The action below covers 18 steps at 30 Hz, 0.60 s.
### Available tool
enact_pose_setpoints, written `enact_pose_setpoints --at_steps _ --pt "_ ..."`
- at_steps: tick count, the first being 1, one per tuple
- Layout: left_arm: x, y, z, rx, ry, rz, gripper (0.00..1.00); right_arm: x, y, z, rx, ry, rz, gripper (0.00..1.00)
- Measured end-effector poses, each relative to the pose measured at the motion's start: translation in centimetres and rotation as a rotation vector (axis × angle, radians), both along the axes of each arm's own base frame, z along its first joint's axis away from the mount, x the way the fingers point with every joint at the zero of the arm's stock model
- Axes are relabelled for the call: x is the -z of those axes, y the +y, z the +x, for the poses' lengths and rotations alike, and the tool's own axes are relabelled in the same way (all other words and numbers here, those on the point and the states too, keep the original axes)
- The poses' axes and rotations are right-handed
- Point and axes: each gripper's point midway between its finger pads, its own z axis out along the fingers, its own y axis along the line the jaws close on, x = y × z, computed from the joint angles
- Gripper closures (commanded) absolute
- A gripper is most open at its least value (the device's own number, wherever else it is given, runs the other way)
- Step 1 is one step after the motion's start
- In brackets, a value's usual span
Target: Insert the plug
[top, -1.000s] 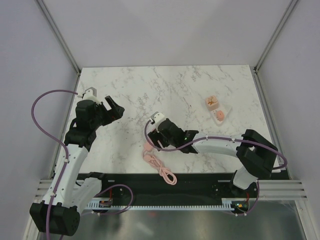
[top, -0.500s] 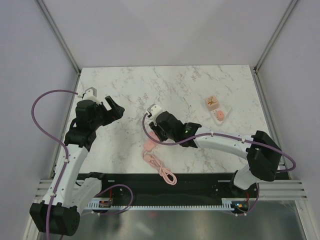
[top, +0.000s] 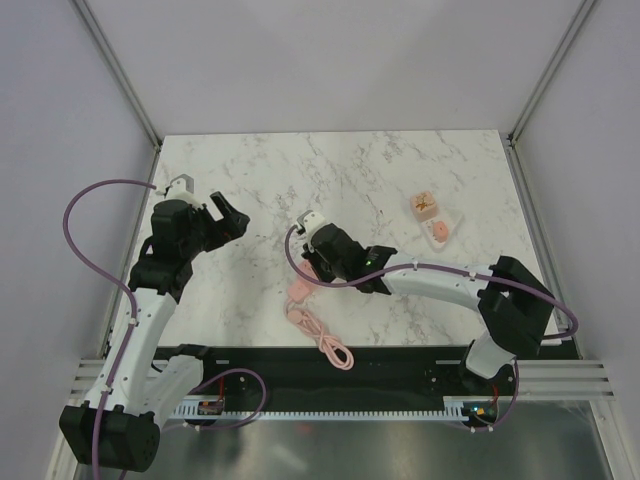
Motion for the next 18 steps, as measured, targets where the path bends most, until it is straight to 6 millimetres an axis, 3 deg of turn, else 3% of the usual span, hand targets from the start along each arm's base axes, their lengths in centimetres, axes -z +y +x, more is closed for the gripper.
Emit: enact_pose_setpoints --at_steps 5,9,10,12,13,18 --pt "0.0 -0.4 -0.1 0.024 0.002 -0.006 0.0 -0.2 -0.5 0.1 0.009 0.018 -0.02 0.96" --pt "0.3 -1.0 -0.2 0.064 0.012 -0.011 0.0 -1.3 -1.3 0.7 0.028 0.041 -0.011 0.72" --pt "0.3 -1.3 -0.3 0.084 0.014 -0.015 0.0 -1.8 -1.7 1.0 0.04 0.048 0.002 0.54" --pt "0.3 -1.9 -0.5 0.123 0.013 -0.024 0.0 -2.9 -2.8 1.7 0.067 0.047 0.041 0.33" --pt "0.1 -2.5 -0.7 0.161 0.007 -0.037 0.0 -3.5 -3.7 2.2 0.088 0.046 0.061 0.02" --pt "-1.0 -5.3 -1.3 0.318 -0.034 -0.081 0.0 -5.8 -9.6 4.0 0.219 0.022 0.141 0.02"
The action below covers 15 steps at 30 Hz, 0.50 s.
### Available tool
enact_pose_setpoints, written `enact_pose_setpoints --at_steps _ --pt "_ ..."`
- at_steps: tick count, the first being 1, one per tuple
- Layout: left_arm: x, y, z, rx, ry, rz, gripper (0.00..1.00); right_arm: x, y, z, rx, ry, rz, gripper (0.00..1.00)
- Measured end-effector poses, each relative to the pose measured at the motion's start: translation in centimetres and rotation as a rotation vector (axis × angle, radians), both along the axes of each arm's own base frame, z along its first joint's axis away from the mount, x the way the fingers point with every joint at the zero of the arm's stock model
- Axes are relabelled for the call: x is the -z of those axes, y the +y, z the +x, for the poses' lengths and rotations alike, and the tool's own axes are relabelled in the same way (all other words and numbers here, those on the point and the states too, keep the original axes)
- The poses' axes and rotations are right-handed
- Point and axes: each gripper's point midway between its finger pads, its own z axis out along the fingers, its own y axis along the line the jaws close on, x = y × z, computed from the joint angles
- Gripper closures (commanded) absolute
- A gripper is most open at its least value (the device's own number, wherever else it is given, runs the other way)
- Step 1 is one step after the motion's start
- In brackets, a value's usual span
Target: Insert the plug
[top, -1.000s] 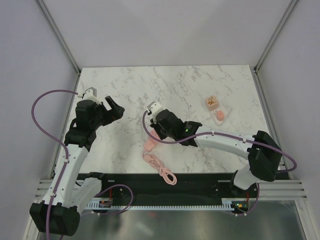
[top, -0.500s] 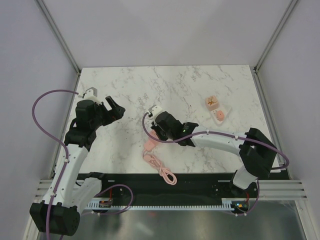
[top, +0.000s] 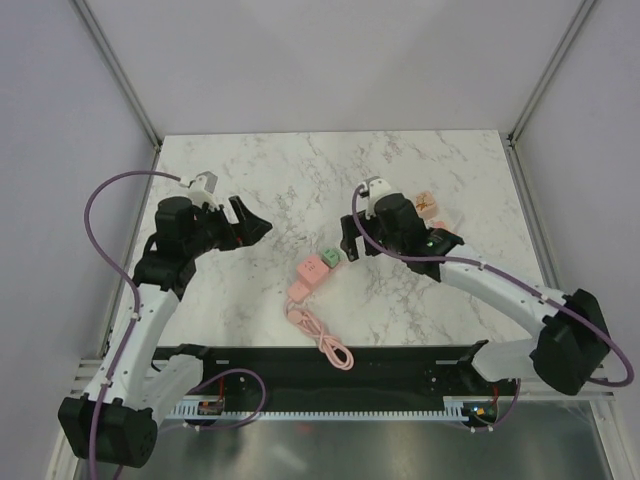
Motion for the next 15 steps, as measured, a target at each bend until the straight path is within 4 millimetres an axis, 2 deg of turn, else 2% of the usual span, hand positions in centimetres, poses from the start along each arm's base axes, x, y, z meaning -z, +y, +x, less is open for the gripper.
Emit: enact_pose_setpoints --at_steps 5,9,12,15 --pt "-0.9 -4.1 -1.7 0.226 -0.038 -0.048 0.0 -2.6 -4.6 -0.1 0.114 -0.053 0.088 0.02" --pt "-2.0 -6.4 -3.3 0.36 -0.085 -0.073 0.0 -3.5 -8.1 0.2 0.239 -0.065 0.157 0.02" --pt "-2.8 -7.5 -4.4 0.433 -0.13 -0.081 0.0 -4.6 -9.3 -0.3 0.301 -0.063 0.22 0.02" --pt "-3.8 -8.1 -5.5 0.479 -0.182 -0.088 0.0 -6.9 -9.6 -1.4 0.32 -0.094 0.299 0.02"
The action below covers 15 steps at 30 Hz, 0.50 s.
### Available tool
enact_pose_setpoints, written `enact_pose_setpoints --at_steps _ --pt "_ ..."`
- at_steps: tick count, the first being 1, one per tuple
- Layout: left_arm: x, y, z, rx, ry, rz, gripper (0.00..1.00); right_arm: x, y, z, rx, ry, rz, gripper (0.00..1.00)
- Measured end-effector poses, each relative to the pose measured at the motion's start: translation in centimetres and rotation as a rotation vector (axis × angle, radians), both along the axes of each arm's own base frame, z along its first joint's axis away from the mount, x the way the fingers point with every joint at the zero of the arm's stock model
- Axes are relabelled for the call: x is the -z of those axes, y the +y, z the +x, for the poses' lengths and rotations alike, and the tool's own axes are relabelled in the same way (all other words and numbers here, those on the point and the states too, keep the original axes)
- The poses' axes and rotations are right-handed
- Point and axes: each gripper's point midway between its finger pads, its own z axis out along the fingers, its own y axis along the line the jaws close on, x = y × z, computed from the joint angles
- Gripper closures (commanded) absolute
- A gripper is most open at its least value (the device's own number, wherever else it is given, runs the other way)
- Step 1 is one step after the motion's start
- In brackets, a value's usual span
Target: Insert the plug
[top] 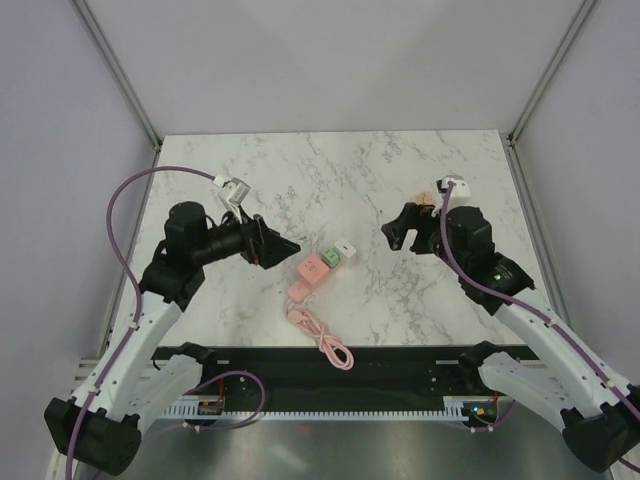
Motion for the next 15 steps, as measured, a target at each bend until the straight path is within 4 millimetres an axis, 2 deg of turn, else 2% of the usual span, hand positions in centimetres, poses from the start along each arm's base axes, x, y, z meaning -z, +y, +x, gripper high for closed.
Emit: enact_pose_setpoints --at_steps 6,9,11,15 --pt "-2.7 0.2 -1.3 0.012 -0.123 -0.039 0.0 -6.1 -1.7 -1.9 0.049 -0.122 0.097 0.02" --pt "-4.0 0.3 -1.8 0.012 -0.177 -0.059 0.0 -8.0 -2.5 -2.4 0.073 -0.166 0.117 0.02" --pt "-4.7 0.4 -2.2 0.009 -0.208 -0.072 0.0 -8.5 -2.9 -2.6 0.087 -0.177 0.119 0.02" --pt "-5.7 0.6 -2.6 0.005 -0.248 -0.091 0.0 -8.1 -3.4 -2.7 0.106 -0.165 0.104 0.02"
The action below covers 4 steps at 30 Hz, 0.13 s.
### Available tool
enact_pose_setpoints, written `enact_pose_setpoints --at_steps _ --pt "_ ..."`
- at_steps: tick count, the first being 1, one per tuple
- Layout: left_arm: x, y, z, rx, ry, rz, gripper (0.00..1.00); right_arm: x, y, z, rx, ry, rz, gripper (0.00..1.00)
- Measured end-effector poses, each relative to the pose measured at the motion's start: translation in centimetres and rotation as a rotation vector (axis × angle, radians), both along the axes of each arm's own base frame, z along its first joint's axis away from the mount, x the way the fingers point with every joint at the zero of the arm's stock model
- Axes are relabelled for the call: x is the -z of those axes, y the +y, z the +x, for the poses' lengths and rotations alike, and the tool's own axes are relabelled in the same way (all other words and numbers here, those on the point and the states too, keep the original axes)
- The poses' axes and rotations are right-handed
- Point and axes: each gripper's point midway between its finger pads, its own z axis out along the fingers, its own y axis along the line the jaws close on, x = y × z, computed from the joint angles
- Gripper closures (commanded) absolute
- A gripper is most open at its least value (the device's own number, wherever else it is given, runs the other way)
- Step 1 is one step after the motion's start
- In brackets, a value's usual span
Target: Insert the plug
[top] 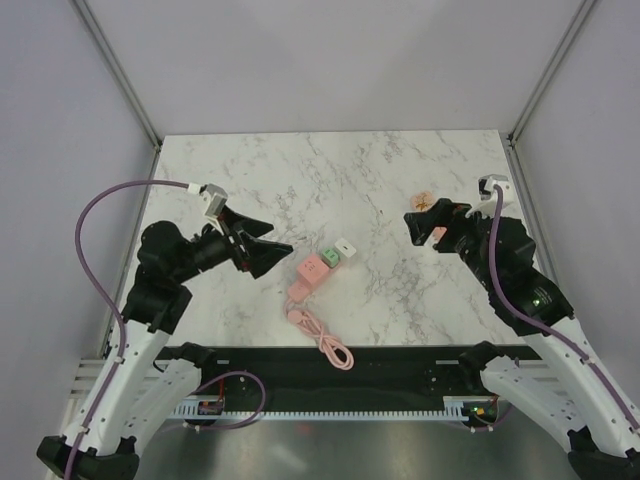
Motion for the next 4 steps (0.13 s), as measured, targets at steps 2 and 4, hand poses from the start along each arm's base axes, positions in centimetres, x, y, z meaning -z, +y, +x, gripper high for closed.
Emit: enact_pose_setpoints --at_steps 2,4 --pt "-0.19 0.02 -0.11 0.0 -0.005 -0.005 0.0 0.29 -0.17 0.06 0.009 0.009 -0.009 0.02" --pt "-0.23 0.02 -0.12 0.0 -0.002 -0.008 0.0 0.45 -0.22 0.09 0.012 0.013 -0.015 0.02"
